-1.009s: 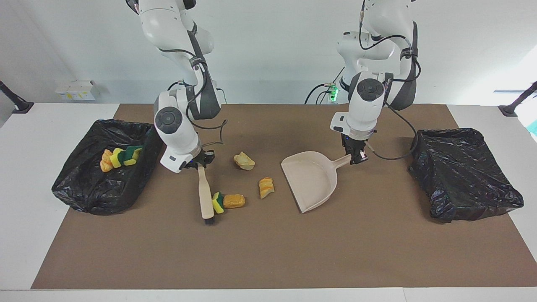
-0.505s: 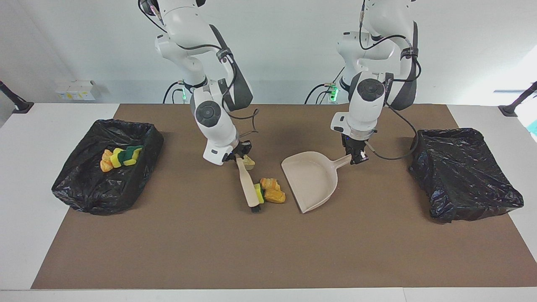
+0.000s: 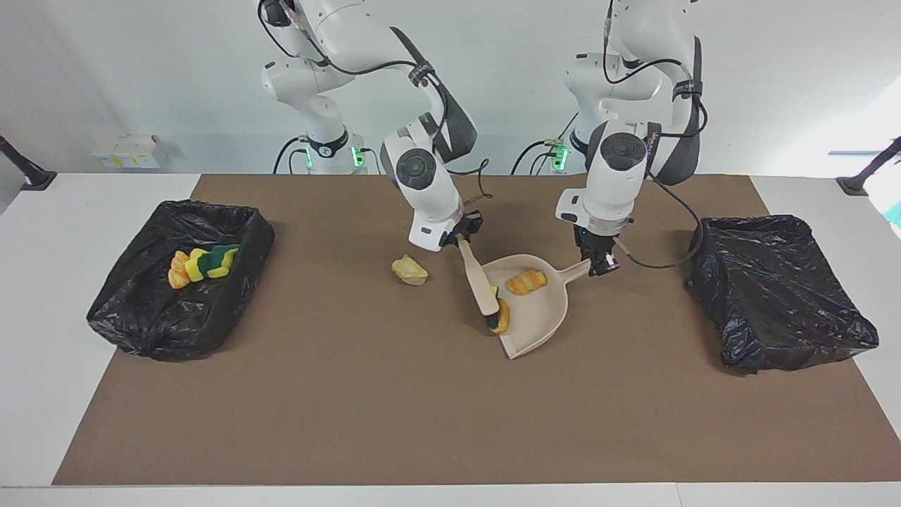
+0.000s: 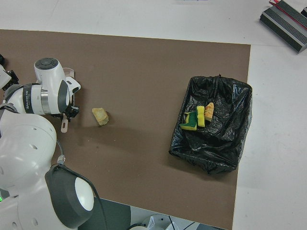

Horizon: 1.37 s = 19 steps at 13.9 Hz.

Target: Sweep and dump trash in bin

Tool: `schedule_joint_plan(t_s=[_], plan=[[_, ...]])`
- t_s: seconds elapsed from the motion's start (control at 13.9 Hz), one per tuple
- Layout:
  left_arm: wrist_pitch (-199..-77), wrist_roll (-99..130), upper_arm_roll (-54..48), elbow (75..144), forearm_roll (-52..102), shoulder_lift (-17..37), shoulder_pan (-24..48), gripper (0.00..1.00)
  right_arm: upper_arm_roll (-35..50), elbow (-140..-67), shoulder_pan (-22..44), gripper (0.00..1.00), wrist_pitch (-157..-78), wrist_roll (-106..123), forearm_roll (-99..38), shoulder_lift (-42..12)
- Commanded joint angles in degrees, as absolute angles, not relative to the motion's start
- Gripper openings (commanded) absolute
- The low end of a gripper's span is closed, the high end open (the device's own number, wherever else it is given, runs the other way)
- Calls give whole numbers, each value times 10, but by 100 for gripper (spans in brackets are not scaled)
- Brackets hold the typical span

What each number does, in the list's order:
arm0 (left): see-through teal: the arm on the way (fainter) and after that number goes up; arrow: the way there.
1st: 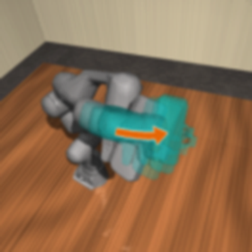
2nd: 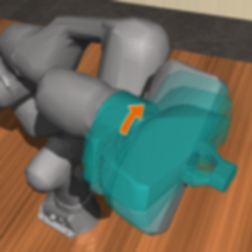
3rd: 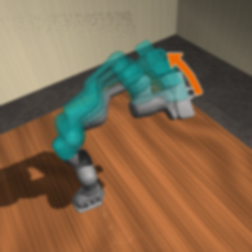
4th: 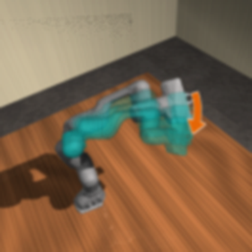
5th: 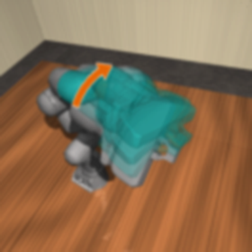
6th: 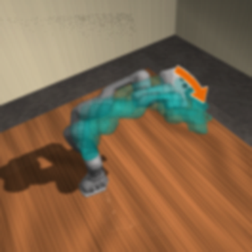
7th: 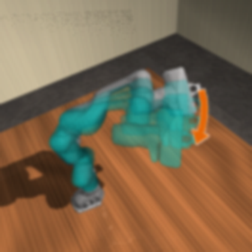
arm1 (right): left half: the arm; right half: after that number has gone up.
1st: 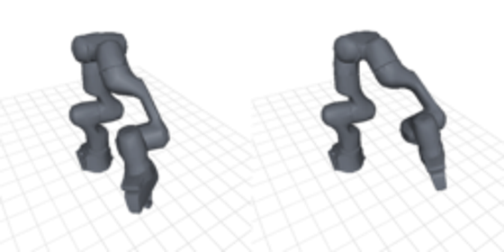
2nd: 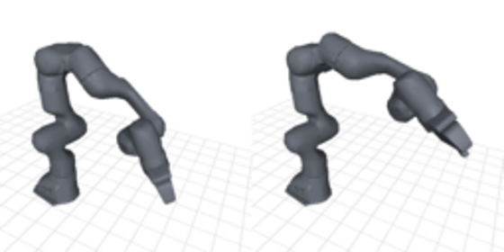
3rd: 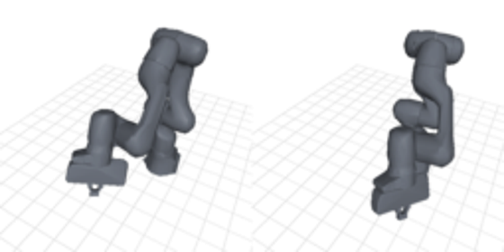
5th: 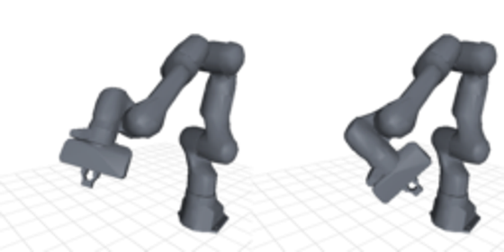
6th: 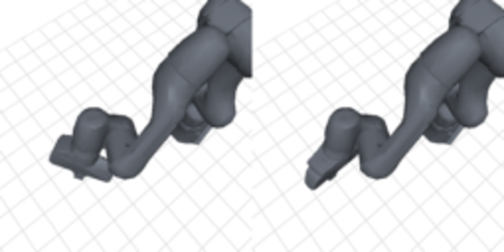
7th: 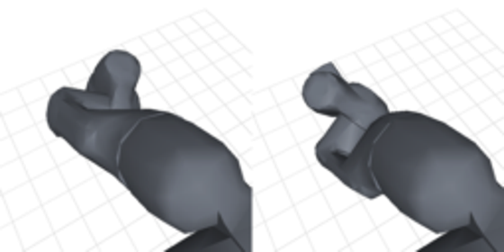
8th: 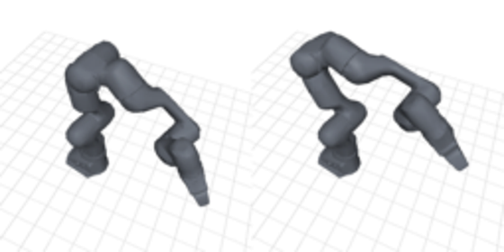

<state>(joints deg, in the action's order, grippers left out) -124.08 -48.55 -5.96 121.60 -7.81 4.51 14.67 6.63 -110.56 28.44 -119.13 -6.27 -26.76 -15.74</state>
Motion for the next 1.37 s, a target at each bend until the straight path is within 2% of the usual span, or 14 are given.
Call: schedule_joint_plan(t_s=[0.0,0.22,0.43,0.72,1.15,1.3], plan=[[-1256,-481,-58,1236,-78,25,147,0,74,-1104,279,0,-1142,-115,-294,-115],[-1256,-481,-58,1237,-77,24,147,0,66,-1105,253,0,-1065,-116,-284,-73],[-1256,-481,-58,1236,-77,24,147,0,65,-1107,208,0,-982,-171,-239,-54],[-1256,-482,-58,1236,-77,24,147,0,65,-1128,206,0,-955,-268,-149,-37],[-1256,-481,-58,1237,-76,24,147,0,68,-1253,188,0,-1005,-287,-106,39],[-1256,-481,-58,1236,-76,25,147,0,69,-1306,197,0,-1053,-304,-106,72]])
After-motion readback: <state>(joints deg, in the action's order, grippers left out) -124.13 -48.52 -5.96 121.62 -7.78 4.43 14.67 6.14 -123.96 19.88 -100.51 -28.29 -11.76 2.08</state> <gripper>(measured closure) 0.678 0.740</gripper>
